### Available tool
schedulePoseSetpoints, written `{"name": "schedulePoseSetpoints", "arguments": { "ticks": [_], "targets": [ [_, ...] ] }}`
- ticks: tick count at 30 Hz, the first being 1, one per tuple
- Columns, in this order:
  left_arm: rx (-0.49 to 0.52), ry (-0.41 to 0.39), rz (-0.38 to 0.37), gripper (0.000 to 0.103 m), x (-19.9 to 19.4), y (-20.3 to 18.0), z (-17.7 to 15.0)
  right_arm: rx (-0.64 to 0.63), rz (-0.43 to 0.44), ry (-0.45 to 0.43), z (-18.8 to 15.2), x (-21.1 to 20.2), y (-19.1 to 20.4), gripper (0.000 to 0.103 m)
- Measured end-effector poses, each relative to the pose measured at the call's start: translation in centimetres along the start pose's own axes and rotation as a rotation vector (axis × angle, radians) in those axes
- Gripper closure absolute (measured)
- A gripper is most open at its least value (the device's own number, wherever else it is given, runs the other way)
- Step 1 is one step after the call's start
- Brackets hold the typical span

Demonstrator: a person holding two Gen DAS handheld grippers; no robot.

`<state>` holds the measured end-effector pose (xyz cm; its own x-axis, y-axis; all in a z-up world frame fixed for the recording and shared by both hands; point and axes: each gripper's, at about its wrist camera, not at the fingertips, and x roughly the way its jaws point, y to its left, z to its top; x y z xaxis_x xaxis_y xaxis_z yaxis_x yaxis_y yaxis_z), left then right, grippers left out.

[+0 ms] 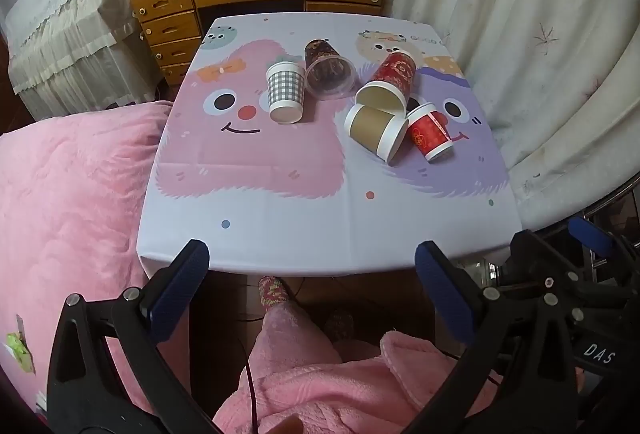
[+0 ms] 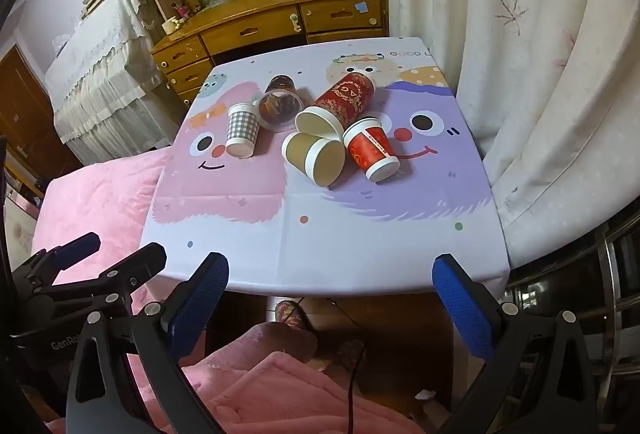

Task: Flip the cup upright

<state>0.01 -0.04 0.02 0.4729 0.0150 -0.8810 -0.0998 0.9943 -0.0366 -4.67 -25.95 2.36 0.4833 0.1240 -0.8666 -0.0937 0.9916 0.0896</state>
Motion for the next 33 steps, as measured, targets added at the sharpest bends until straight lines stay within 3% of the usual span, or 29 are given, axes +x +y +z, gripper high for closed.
{"name": "schedulePoseSetpoints", "arguments": {
  "ticks": [14,33],
  "targets": [
    [-0.002,0.003,0.005,0.001,0.5,0.6,-0.7,0.004,-0.003,-0.001,-0.2,0.3,-1.1,0.0],
    [-0.004,0.011,0.015,0.001,0.3,0.5,-1.3,-0.013,-0.001,0.011,-0.7,-0.1,0.3,0.0]
  ]
}}
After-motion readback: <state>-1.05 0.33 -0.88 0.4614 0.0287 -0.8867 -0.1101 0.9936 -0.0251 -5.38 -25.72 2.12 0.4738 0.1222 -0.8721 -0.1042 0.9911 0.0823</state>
